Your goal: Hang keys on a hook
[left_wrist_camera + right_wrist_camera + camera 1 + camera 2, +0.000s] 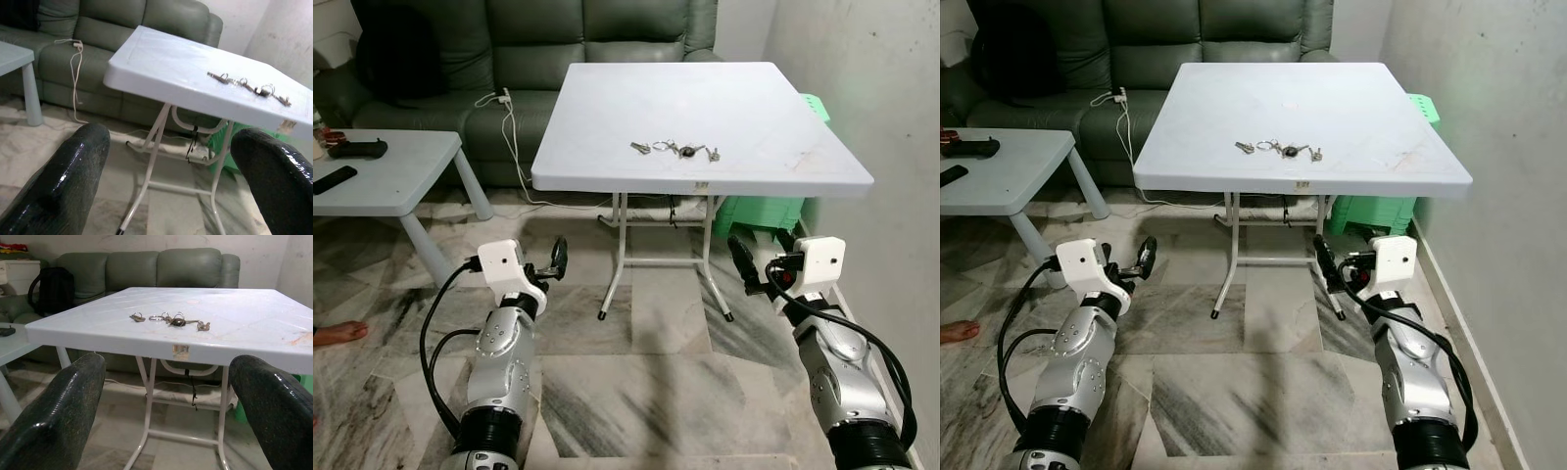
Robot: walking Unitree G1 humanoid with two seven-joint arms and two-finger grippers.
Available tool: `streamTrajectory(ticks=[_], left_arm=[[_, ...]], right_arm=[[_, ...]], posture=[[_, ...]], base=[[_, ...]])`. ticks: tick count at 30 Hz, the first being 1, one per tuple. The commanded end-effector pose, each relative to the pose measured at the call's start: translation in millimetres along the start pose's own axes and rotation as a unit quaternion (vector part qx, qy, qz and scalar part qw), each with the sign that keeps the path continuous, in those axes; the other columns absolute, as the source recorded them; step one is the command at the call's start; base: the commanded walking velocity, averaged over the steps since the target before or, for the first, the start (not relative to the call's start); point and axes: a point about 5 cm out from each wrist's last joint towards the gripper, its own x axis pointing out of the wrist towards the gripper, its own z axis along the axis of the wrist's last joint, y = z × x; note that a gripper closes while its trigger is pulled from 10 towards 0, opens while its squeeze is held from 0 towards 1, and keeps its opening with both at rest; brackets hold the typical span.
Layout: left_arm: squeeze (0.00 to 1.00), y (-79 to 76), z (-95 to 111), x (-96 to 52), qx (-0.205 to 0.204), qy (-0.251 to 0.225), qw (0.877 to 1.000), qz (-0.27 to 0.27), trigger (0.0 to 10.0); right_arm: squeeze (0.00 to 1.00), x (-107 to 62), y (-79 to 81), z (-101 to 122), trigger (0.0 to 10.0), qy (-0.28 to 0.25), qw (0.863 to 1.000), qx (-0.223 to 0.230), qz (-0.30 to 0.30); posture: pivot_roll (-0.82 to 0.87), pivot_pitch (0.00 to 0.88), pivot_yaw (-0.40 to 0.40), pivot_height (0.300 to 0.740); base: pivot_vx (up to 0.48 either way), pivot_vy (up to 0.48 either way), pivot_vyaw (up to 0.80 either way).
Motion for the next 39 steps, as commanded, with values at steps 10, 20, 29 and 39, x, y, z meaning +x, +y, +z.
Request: streamTrajectory(ticks=[10, 20, 29, 39], left_arm=[[0.0, 0.2, 5.8, 0.6, 0.002, -0.015, 1.0, 0.0, 10.0], [0.0, 0.6, 5.7, 0.5, 0.003, -0.015, 1.0, 0.002, 10.0], [0.0, 0.5, 5.3, 0.3, -0.001, -0.015, 1.0, 0.003, 10.0], [0.0, 1.4, 5.9, 0.8, -0.003, -0.016, 1.0, 0.007, 10.0]], right_arm=[[0.0, 2.7, 0.9, 7.8, 10.0, -0.013, 1.0, -0.001, 0.01], [0.0, 3.1, 1.5, 7.6, 10.0, -0.013, 1.0, 0.0, 0.012], [0.0, 2.5, 0.8, 8.0, 10.0, -0.012, 1.0, 0.0, 0.012], [0.0, 3.8, 1.6, 8.8, 10.0, -0.013, 1.0, 0.0, 0.016]], posture=[[-0.02, 0.0, -0.028, 0.74], [-0.02, 0.0, -0.028, 0.74], [-0.02, 0.0, -0.031, 0.74], [-0.02, 0.0, -0.036, 0.74]], base=[[0.4, 0.0, 0.0], [0.402, 0.0, 0.0], [0.403, 0.0, 0.0], [0.401, 0.0, 0.0]])
